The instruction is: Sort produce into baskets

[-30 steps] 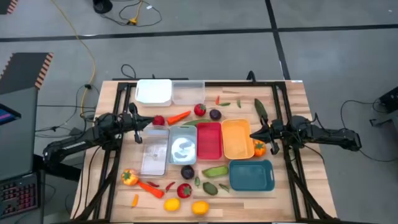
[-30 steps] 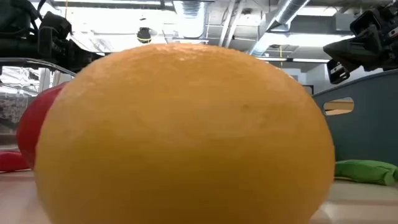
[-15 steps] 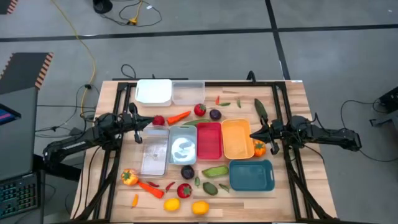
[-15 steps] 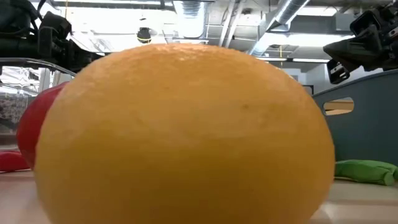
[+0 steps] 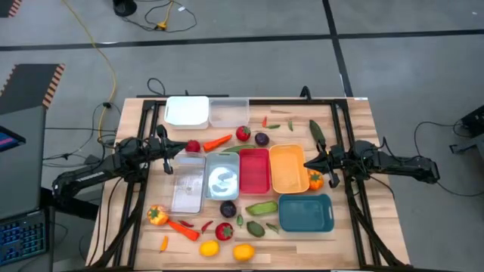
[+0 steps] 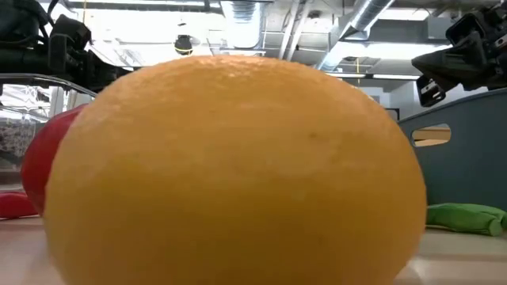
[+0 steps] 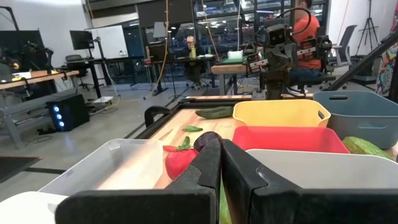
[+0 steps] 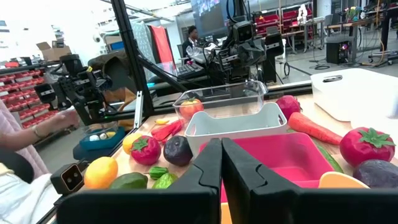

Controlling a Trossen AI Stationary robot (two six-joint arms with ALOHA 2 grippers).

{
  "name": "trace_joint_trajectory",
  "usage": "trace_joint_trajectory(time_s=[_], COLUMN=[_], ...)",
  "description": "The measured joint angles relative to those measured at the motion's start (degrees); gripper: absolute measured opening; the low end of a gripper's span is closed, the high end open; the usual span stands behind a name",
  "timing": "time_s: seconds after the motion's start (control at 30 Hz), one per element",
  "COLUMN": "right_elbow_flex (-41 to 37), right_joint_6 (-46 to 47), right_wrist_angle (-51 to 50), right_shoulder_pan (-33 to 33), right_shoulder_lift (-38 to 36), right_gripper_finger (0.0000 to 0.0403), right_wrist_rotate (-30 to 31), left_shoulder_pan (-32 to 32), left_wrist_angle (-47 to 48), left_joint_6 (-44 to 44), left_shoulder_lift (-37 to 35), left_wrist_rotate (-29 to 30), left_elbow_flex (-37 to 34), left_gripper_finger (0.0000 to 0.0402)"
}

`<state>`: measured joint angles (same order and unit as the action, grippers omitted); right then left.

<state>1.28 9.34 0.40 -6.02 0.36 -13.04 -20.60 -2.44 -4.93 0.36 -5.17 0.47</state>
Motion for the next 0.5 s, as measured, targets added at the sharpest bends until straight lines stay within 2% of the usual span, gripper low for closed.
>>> trace_joint_trajectory(time_s=[0.5], right_elbow_flex=[0.01], right_joint_6=[-2.27], right_wrist_angle=[0.07], right_shoulder_pan=[-0.11], right_shoulder_lift=[0.00], right_gripper_finger=[0.0036], right_wrist_rotate=[0.00], left_shoulder_pan=[0.00], left_wrist_angle=[-0.01], left_joint_6=[-1.44], left_shoulder_lift=[0.00], left_wrist_rotate=[0.01], left_elbow_flex=[0.01], left_gripper_finger=[0.0000])
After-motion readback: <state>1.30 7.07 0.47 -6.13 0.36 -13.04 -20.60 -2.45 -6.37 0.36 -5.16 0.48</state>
